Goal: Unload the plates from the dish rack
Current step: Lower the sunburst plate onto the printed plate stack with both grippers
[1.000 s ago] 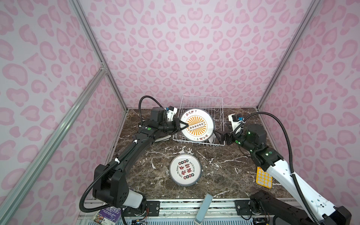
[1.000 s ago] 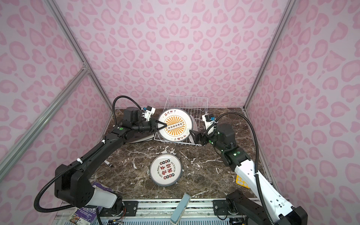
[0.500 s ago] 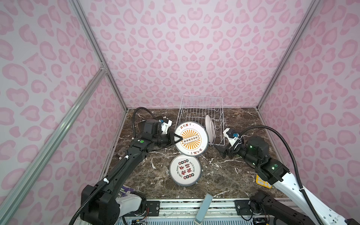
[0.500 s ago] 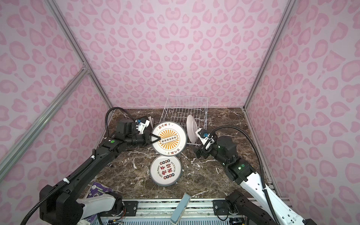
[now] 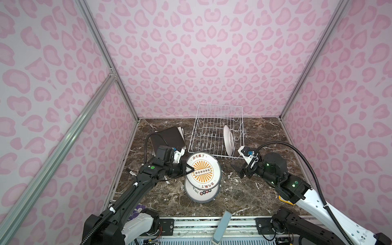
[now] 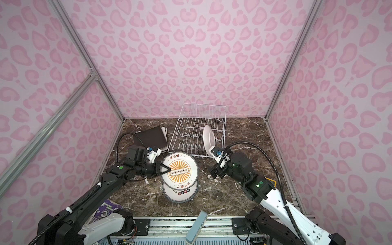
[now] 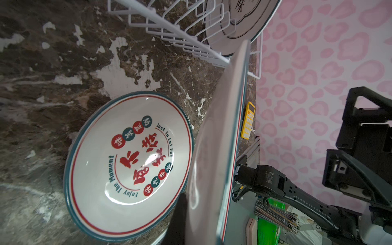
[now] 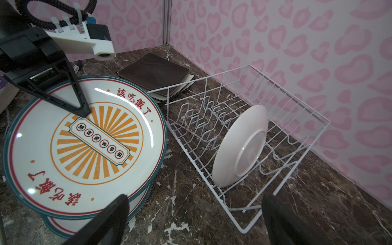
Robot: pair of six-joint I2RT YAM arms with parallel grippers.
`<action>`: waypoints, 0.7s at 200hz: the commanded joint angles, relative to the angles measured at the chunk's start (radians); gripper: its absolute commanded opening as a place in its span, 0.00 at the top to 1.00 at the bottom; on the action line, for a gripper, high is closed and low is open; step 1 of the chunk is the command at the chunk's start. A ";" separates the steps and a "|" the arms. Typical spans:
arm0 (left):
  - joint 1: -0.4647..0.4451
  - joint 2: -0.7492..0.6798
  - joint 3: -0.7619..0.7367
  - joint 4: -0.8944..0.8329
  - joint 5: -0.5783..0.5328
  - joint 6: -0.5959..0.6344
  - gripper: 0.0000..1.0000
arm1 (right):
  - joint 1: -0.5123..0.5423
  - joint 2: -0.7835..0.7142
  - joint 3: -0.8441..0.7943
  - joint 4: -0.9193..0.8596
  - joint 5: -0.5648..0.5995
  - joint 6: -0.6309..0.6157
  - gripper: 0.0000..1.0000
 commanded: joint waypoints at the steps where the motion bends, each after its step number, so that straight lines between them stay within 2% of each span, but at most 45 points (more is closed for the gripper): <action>1: 0.000 -0.028 -0.032 0.014 -0.010 -0.011 0.96 | 0.006 0.020 0.002 0.020 -0.038 -0.016 0.01; 42: 0.002 -0.043 -0.098 0.023 -0.040 -0.010 0.97 | 0.039 0.096 0.043 -0.037 -0.079 -0.060 0.01; 80: 0.001 -0.023 -0.154 0.059 -0.057 -0.019 0.97 | 0.073 0.135 0.042 -0.016 -0.051 -0.057 0.01; 101: 0.001 -0.017 -0.152 0.057 -0.074 0.002 0.96 | 0.085 0.125 0.022 0.017 -0.002 -0.045 0.01; 140: 0.004 0.046 -0.141 0.047 -0.075 0.036 0.94 | 0.085 0.099 -0.017 0.065 0.018 -0.005 0.01</action>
